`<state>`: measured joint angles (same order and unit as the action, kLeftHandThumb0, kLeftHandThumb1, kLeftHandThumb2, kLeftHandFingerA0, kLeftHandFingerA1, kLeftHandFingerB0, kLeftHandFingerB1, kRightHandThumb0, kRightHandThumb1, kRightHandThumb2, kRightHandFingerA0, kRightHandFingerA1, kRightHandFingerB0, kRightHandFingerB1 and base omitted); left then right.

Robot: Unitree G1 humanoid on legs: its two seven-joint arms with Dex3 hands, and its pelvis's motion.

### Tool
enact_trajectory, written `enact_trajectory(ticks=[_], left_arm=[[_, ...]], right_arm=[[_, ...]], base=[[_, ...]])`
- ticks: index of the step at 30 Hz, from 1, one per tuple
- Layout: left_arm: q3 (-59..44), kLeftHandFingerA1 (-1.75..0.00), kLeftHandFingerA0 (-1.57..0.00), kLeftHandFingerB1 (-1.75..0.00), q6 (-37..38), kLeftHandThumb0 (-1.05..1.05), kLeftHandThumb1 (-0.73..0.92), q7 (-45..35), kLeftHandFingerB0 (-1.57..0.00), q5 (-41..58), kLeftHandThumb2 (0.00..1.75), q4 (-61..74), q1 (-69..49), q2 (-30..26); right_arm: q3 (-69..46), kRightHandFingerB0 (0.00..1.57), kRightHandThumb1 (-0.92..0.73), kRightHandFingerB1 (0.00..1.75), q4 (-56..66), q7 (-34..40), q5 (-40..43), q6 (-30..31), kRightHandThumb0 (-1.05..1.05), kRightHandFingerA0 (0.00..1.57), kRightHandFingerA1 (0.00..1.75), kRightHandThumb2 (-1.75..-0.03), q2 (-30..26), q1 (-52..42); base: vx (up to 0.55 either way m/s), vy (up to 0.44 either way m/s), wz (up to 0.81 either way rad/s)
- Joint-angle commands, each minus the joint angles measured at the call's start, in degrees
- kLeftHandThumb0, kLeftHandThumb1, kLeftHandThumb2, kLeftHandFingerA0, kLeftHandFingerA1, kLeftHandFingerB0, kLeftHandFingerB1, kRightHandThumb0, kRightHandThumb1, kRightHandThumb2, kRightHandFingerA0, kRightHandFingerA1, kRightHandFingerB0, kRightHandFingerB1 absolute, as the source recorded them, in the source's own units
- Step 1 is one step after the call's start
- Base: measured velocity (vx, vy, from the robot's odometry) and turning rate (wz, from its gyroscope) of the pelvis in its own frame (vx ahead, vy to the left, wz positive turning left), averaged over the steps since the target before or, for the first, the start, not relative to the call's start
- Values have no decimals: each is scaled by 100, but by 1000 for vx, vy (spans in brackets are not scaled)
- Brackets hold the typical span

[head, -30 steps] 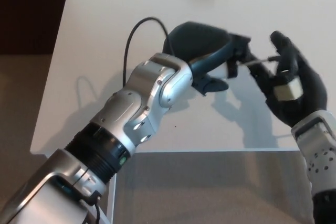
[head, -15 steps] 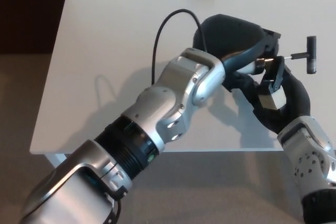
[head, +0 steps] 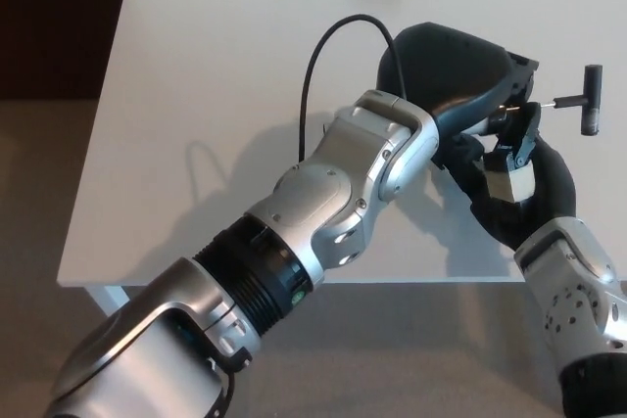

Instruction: The robot walks towards a desk on which an air pump is kept in the middle. It lifts it up and holds it with its left hand and uses its right hand to compress it by pushing its handle inwards.

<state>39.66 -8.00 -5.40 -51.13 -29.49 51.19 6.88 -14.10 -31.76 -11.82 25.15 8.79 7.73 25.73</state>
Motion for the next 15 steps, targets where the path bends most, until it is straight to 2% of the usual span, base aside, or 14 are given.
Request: enact_trajectory(ticks=[1, 2, 3, 4, 6, 7, 9, 10, 11, 12, 14, 15], left_arm=[[1, -157, -87, -61, 149, -20, 69, -25, -74, 73, 64, -16, 63, -57], [-16, -156, -86, -69, 179, -21, 67, -31, -75, 90, 64, -30, 65, -95], [-24, -156, -86, -69, 199, -21, 67, -31, -75, 102, 64, -38, 68, -114], [-63, -158, -84, -87, 248, -19, 71, -41, -71, 140, 61, 22, 33, -193], [-104, -158, -84, -87, 300, -19, 71, -52, -71, 187, 61, 103, -12, -284], [-139, -156, -82, -90, 339, -19, 74, -64, -69, 218, 61, 93, 5, -350], [-176, -156, -82, -90, 390, -19, 74, -80, -69, 259, 61, 59, 43, -429], [-247, -138, -81, -75, 388, -21, 65, -136, -71, 288, 61, 126, 63, -529], [-301, -138, -81, -75, 389, -21, 65, -178, -71, 310, 61, 175, 78, -605], [-424, -140, -82, -67, 399, -24, 70, -245, -68, 400, 63, 235, 94, -713], [-508, -140, -82, -67, 410, -24, 70, -291, -68, 468, 63, 276, 102, -785], [-613, -155, -80, -81, 318, -33, 87, -348, -65, 491, 69, 386, 93, -875]], right_arm=[[15, 0, -56, 47, 206, -307, 24, -32, -34, 0, 47, -113, -197, -97], [134, 2, -74, 37, 214, -379, -135, -80, -63, 8, 43, -106, -314, -128], [228, 2, -74, 37, 213, -406, -258, -112, -63, 8, 43, -106, -389, -142], [224, 8, -68, 40, 259, -526, -196, -37, -74, 3, 40, -98, -446, -199], [191, 8, -68, 40, 319, -661, -42, 71, -74, 3, 40, -98, -490, -268], [76, 48, -87, 39, 387, -568, 100, 79, -67, 60, 48, -67, -424, -338], [-72, 48, -87, 39, 478, -398, 259, 59, -67, 60, 48, -67, -325, -429], [-49, 25, -92, 31, 461, -422, 159, -26, -75, 29, 33, -71, -378, -495], [-34, 25, -92, 31, 452, -441, 81, -87, -75, 29, 33, -71, -416, -545], [-36, 6, -92, 23, 398, -474, 13, -119, -80, 6, 24, -75, -494, -594], [-41, 6, -92, 23, 364, -497, -26, -130, -80, 6, 24, -75, -544, -625], [-91, 7, -92, 22, 405, -502, 25, -36, -83, 8, 26, -74, -587, -690]], base=[[0, 0, 0], [0, 0, 0], [0, 0, 0], [0, 0, 0], [0, 0, 0], [0, 0, 0], [0, 0, 0], [0, 0, 0], [0, 0, 0], [0, 0, 0], [0, 0, 0], [0, 0, 0]])
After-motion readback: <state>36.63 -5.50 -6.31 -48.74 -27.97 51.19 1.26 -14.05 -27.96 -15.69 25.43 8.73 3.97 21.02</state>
